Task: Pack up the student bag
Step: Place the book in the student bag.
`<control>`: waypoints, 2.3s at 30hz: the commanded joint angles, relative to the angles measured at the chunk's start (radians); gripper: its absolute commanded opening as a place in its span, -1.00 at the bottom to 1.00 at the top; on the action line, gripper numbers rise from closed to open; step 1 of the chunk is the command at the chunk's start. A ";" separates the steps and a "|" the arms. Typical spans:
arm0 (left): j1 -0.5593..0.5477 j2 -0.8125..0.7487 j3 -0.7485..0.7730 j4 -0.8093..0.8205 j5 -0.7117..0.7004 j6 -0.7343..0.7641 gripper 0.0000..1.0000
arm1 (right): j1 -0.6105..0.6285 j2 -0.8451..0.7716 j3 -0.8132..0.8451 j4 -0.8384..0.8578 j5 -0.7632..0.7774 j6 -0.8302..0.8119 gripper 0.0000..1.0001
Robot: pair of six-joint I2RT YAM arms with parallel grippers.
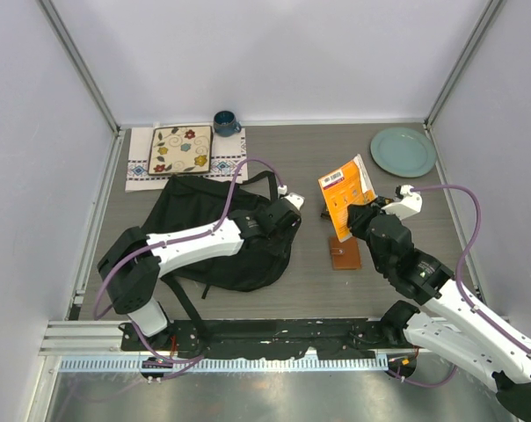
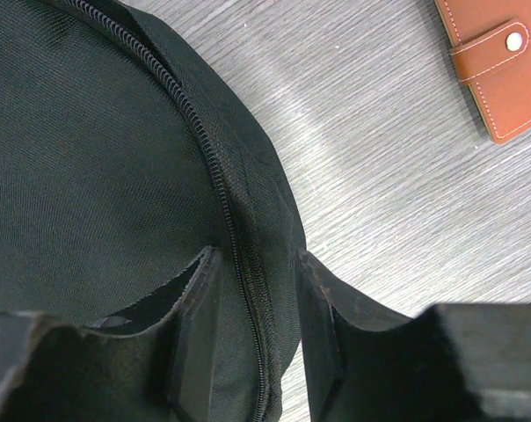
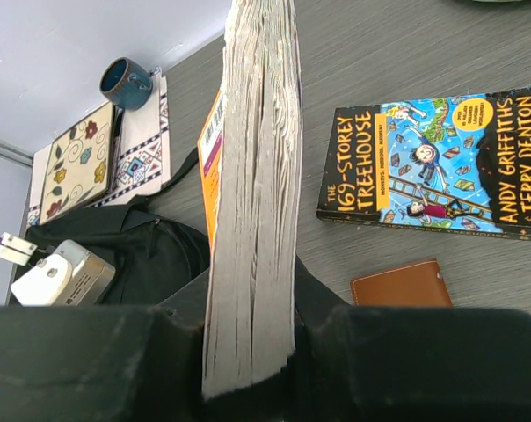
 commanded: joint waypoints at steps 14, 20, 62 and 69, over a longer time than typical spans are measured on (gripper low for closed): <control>-0.002 0.009 0.052 -0.017 -0.018 -0.009 -0.93 | -0.005 -0.011 -0.001 0.063 0.015 0.023 -0.99; -0.002 0.004 0.054 -0.024 -0.034 -0.010 -1.00 | -0.005 -0.017 -0.002 0.062 0.017 0.020 -0.99; 0.165 -0.433 0.143 -0.050 -0.213 0.005 -1.00 | -0.014 0.362 -0.078 0.558 -1.000 0.317 -0.99; 0.165 -0.425 0.140 -0.050 -0.208 0.005 -1.00 | 0.004 0.512 -0.032 0.658 -1.031 0.320 -0.99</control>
